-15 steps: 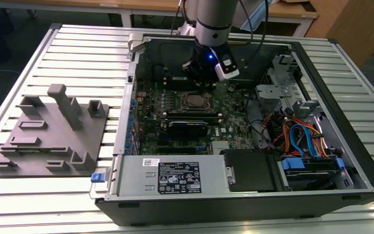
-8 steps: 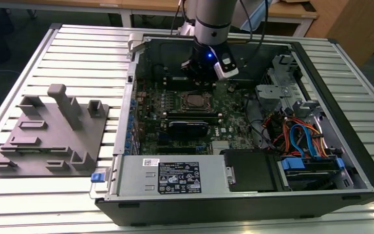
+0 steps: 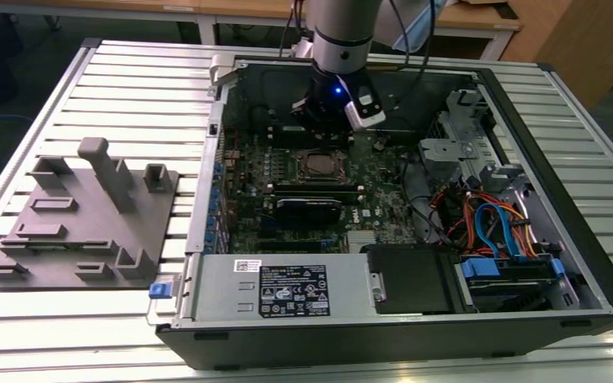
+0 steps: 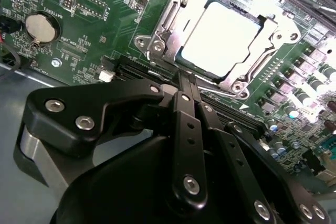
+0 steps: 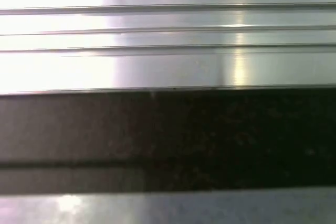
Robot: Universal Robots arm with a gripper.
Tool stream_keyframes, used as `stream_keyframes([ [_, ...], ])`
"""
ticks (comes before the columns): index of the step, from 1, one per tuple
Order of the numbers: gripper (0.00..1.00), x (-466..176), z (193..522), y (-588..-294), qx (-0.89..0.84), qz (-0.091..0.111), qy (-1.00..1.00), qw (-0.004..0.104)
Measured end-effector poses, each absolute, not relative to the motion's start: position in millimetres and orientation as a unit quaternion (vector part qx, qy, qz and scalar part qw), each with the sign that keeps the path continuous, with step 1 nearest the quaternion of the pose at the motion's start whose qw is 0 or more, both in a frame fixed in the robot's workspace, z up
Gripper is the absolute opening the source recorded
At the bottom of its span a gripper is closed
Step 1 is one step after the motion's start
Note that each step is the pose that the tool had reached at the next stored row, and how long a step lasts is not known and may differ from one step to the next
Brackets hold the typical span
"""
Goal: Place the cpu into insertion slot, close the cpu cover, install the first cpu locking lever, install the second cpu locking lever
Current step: 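Install the first cpu locking lever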
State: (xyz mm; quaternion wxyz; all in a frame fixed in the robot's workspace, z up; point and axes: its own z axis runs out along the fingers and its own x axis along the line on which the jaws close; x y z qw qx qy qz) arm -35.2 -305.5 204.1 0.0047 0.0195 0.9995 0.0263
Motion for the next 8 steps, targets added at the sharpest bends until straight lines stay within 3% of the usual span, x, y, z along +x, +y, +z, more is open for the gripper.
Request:
stream_keyframes([
  [8, 0.1, -35.5, 204.1, -301.9, 0.01, 0.026, 1.0, 0.004],
])
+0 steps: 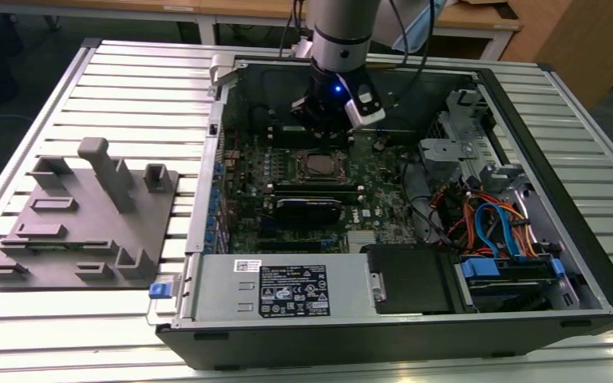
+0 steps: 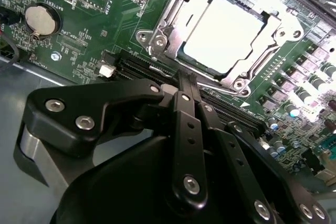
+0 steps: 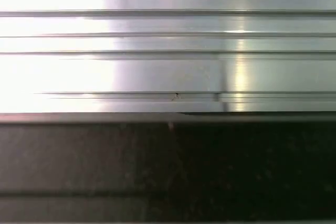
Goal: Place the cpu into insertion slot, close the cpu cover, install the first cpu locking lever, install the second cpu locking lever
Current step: 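Install the first cpu locking lever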
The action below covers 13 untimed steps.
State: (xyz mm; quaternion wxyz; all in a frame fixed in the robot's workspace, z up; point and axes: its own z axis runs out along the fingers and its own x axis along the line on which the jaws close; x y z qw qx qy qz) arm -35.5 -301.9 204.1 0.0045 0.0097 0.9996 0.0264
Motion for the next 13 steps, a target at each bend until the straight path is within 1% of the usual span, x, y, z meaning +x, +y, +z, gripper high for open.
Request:
stream_keyframes([
  [13, 0.1, -27.6, 203.7, -299.6, 0.009, 0.027, 1.0, 0.005],
])
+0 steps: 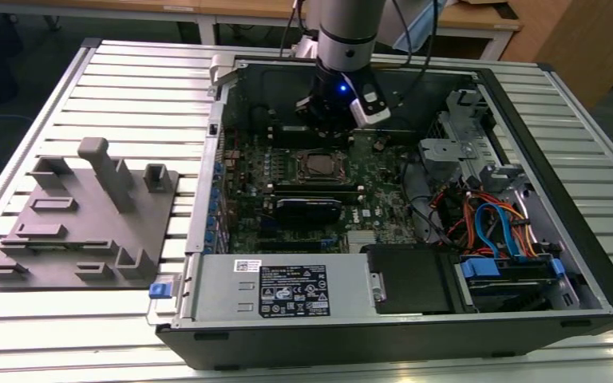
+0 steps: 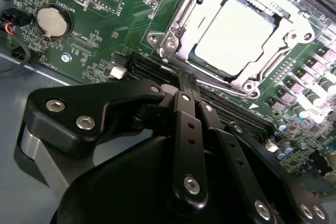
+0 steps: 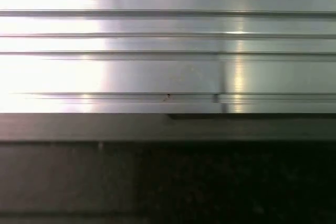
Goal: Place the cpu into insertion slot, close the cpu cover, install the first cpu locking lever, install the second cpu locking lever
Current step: 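Install the first cpu locking lever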
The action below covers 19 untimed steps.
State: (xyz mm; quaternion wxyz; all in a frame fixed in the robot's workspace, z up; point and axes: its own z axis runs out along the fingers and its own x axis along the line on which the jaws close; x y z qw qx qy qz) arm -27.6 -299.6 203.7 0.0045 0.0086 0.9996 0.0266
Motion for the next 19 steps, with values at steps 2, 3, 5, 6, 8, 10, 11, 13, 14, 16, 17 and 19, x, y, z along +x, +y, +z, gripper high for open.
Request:
stream_keyframes([
  [2, 0.1, -26.7, 203.3, -299.5, 0.009, 0.026, 1.0, 0.004],
  [3, 0.1, -26.3, 203.0, -299.5, 0.009, 0.026, 1.0, 0.004],
  [5, 0.1, -25.3, 202.3, -299.5, 0.009, 0.026, 1.0, 0.004],
  [6, 0.1, -24.9, 202.0, -299.5, 0.009, 0.026, 1.0, 0.004],
  [8, 0.1, -24.2, 201.7, -299.6, 0.009, 0.026, 1.0, 0.004],
  [10, 0.1, -23.8, 201.5, -299.5, 0.009, 0.026, 1.0, 0.004],
  [11, 0.1, -23.8, 201.5, -299.5, 0.009, 0.026, 1.0, 0.004],
  [13, 0.1, -23.7, 201.5, -299.5, 0.009, 0.027, 1.0, 0.004],
  [14, 0.1, -23.7, 201.9, -299.5, 0.009, 0.026, 1.0, 0.004],
  [16, 0.1, -23.7, 203.6, -299.5, 0.009, 0.026, 1.0, 0.004],
  [17, 0.1, -23.7, 204.6, -299.5, 0.009, 0.026, 1.0, 0.004],
  [19, 0.1, -23.7, 205.4, -299.5, 0.009, 0.027, 1.0, 0.005],
])
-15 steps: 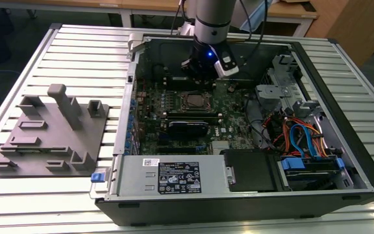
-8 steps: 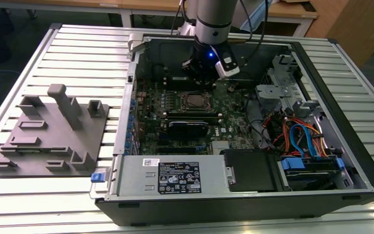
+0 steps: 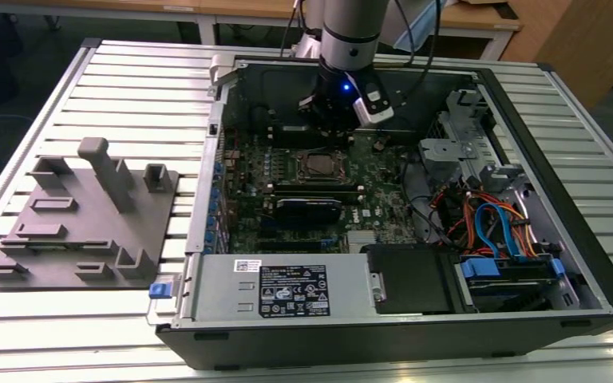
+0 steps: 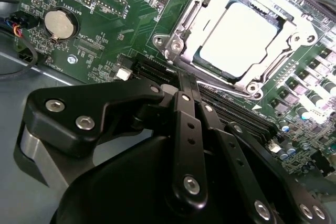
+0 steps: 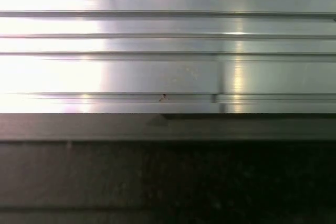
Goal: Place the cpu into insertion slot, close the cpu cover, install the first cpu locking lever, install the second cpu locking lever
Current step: 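Install the first cpu locking lever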
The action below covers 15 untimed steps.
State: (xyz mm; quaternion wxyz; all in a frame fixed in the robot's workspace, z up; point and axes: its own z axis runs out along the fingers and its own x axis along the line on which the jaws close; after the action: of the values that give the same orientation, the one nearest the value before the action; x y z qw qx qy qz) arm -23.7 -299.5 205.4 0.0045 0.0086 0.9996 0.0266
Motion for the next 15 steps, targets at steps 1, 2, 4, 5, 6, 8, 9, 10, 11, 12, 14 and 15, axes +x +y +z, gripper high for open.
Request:
stream_keyframes([
  [1, 0.1, -23.7, 205.4, -299.5, 0.009, 0.027, 1.0, 0.005],
  [2, 0.1, -23.7, 205.4, -299.5, 0.009, 0.027, 1.0, 0.005],
  [4, 0.1, -23.7, 205.6, -299.5, 0.009, 0.026, 1.0, 0.004],
  [5, 0.1, -23.7, 205.6, -299.5, 0.009, 0.026, 1.0, 0.004],
  [6, 0.1, -23.7, 205.5, -299.5, 0.009, 0.026, 1.0, 0.004],
  [8, 0.1, -23.7, 205.4, -299.5, 0.009, 0.026, 1.0, 0.004],
  [9, 0.1, -23.7, 205.3, -299.5, 0.009, 0.025, 1.0, 0.004],
  [10, 0.1, -23.7, 205.3, -299.5, 0.009, 0.024, 1.0, 0.005],
  [11, 0.1, -23.7, 205.3, -299.5, 0.009, 0.023, 1.0, 0.005],
  [12, 0.1, -23.7, 205.3, -299.6, 0.009, 0.023, 1.0, 0.004],
  [14, 0.1, -23.7, 205.4, -299.5, 0.009, 0.022, 1.0, 0.004],
  [15, 0.1, -23.7, 205.4, -299.5, 0.009, 0.022, 1.0, 0.004],
])
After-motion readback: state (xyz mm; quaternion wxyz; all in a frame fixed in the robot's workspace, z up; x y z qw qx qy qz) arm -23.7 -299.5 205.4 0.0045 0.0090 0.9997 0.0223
